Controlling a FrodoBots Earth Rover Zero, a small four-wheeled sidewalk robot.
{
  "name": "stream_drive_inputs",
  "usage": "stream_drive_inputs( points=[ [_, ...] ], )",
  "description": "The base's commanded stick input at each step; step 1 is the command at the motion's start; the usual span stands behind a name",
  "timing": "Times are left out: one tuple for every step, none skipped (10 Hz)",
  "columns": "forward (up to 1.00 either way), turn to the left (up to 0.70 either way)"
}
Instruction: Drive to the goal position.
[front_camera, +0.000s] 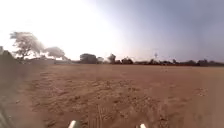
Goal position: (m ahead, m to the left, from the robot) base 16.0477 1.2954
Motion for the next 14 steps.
stream_drive_inputs(
  points=[
    [0.7, 0.0],
    [0.7, 0.0],
    [0.7, 0.0],
    [0.7, 0.0],
    [0.7, 0.0],
    [0.7, 0.0],
    [0.69, 0.0],
    [0.7, 0.0],
    [0.7, 0.0],
    [0.7, 0.0],
    [0.7, 0.0],
    [0.7, 0.0],
    [0.7, 0.0],
    [0.7, -0.17]
  ],
)
